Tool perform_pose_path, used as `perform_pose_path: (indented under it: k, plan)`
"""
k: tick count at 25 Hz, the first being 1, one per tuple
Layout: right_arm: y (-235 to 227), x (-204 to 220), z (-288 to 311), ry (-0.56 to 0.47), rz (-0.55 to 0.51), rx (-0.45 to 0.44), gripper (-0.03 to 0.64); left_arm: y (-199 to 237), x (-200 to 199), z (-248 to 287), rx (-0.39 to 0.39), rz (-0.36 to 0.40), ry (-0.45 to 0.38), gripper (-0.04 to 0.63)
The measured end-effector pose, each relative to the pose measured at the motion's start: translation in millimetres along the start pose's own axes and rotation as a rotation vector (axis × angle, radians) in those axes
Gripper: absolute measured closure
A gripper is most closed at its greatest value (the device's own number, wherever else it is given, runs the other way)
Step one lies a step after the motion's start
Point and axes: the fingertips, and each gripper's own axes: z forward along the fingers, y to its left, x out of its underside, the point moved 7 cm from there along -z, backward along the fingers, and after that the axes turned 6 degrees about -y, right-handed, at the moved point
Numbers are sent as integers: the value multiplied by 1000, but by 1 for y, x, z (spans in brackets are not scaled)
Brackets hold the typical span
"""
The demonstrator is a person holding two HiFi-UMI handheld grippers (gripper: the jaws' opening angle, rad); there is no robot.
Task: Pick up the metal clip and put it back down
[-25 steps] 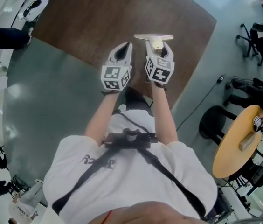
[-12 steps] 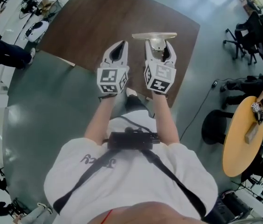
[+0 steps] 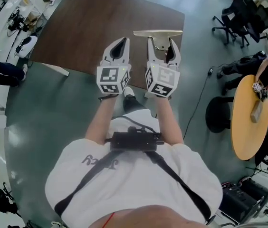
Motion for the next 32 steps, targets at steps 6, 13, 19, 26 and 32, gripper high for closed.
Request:
perform_pose_path:
  k: [6,13,19,26,32]
  plan:
    - [-26,-7,-33,-24,4,60,316,-44,-5,-5,79,96,-48,584]
    - [-39,-17,-47,-42,0,113,318,-56,-4,0,120,37,-40,584]
    - [-70,-13,-54,-35,-5,178,316,-77,3,18,173,20,-25,584]
    - [-97,11,-77,21,-17,288,316,-101,26,31,272,-1,23,584]
    - [-144,49,-69,115,20,349,316,-125,55,59,314,-13,94,584]
